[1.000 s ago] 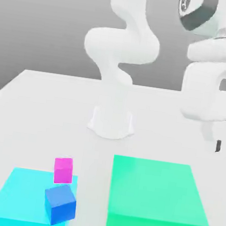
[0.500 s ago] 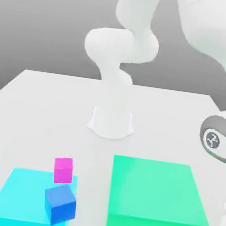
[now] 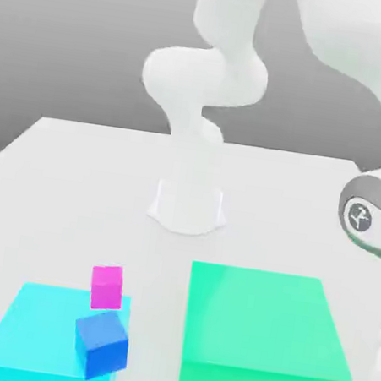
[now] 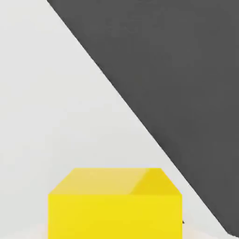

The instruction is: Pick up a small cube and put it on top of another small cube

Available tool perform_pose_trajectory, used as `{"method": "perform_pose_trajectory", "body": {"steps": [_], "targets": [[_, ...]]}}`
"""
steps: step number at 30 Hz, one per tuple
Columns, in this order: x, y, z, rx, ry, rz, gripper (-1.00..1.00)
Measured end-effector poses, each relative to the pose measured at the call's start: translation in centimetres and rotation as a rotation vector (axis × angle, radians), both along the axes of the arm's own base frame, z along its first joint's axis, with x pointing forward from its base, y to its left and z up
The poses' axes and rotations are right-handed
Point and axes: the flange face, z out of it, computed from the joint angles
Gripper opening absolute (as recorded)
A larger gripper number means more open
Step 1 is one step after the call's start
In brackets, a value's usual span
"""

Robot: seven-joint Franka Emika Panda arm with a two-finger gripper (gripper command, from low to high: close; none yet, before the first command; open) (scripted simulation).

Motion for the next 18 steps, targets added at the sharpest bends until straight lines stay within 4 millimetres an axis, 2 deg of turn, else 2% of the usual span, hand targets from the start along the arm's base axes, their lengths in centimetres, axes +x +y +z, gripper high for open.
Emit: {"method": "perform_pose_trajectory", "body": {"steps": [3,6,9,12,13,16,17,18], "targets": [[1.2,-7.5,3.2,-0.017,-0.015,-0.107,-1.00],[0.9,-14.9,5.4,-0.020,-0.012,-0.230,-1.00],[-0.7,-23.9,7.1,-0.005,-0.001,-0.398,-1.00],[-3.4,-30.5,7.9,0.028,0.017,-0.537,-1.00],[-4.0,-31.9,7.1,0.035,0.024,-0.574,-1.00],[-3.9,-30.0,3.0,0.040,0.032,-0.545,-1.00],[-4.0,-30.0,1.6,0.039,0.033,-0.545,1.00],[-4.0,-30.0,1.6,0.039,0.033,-0.545,1.00]]}}
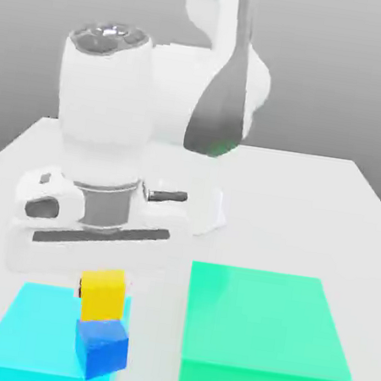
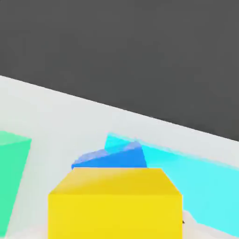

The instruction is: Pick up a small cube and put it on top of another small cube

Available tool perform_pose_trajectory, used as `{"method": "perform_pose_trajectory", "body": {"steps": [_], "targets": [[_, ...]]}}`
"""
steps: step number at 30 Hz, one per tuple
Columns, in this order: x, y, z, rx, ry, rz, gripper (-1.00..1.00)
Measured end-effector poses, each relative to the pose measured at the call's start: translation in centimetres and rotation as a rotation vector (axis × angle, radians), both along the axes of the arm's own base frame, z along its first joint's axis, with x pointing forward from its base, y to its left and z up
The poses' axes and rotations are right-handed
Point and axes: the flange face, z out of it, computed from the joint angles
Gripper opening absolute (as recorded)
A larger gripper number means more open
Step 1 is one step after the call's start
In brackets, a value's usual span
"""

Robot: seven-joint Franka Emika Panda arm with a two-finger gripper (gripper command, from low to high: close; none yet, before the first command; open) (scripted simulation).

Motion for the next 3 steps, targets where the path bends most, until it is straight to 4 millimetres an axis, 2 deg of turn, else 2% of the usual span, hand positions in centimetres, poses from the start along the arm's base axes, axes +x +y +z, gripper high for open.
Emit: {"method": "perform_pose_trajectory", "body": {"steps": [3], "targets": [[0.00,0.00,0.00,0.000,0.000,0.000,1.00]]}}
